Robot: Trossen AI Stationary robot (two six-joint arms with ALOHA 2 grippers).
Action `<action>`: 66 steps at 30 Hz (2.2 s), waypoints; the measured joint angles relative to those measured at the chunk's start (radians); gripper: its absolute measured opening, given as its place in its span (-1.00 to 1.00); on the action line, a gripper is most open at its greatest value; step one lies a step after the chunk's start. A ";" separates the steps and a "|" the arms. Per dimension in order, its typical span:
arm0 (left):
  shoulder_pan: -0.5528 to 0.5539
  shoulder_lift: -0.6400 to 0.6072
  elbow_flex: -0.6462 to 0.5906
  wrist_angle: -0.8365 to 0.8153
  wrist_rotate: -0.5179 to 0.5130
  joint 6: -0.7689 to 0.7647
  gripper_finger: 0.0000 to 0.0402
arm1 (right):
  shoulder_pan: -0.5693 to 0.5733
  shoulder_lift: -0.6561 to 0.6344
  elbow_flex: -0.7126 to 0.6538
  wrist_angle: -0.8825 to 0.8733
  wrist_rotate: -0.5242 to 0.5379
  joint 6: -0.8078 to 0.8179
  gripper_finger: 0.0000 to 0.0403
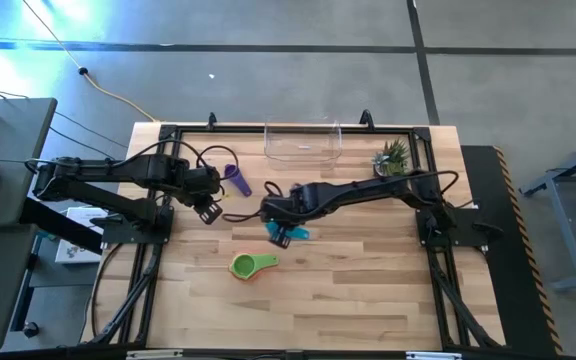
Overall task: Nest measuring cups in basket
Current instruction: Stack the light blue measuring cup on top of the green measuring cup
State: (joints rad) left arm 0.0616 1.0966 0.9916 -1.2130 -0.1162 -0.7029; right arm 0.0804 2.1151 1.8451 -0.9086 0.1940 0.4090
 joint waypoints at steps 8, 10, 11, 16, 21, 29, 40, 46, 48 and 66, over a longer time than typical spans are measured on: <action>0.000 0.000 0.000 -0.001 -0.005 0.000 -0.68 | 0.024 0.000 0.128 -0.034 0.002 -0.007 -1.00; 0.000 0.000 0.000 -0.001 -0.005 0.000 -0.68 | 0.031 0.000 0.146 -0.033 0.006 -0.005 -1.00; 0.000 0.000 0.000 -0.001 -0.005 0.000 -0.68 | 0.037 0.000 0.152 -0.034 0.006 0.002 -1.00; 0.000 0.000 0.000 -0.001 -0.001 0.000 -0.68 | 0.067 0.000 0.165 -0.031 0.004 0.063 -1.00; -0.011 0.000 0.000 -0.001 0.020 0.000 -0.68 | 0.105 0.000 0.166 -0.029 0.004 0.110 -1.00; -0.039 0.000 0.000 -0.001 0.099 -0.003 -0.68 | 0.151 0.000 0.166 0.003 0.011 0.186 -1.00; -0.056 0.000 0.000 -0.001 0.132 -0.024 -0.68 | 0.203 0.000 0.166 0.053 0.040 0.268 -1.00; -0.131 0.000 0.000 -0.002 0.163 -0.060 -0.68 | 0.224 0.000 0.166 0.159 0.040 0.273 -1.00; -0.163 0.000 0.000 -0.003 0.163 -0.085 -0.68 | 0.229 0.000 0.166 0.189 0.041 0.272 -1.00; -0.372 0.000 0.000 -0.002 0.157 -0.400 -0.68 | 0.170 0.000 0.165 0.305 -0.015 0.036 -1.00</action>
State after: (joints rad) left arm -0.3108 1.0966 0.9916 -1.2153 0.0410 -1.1027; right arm 0.2505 2.1155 2.0098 -0.6032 0.1794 0.4450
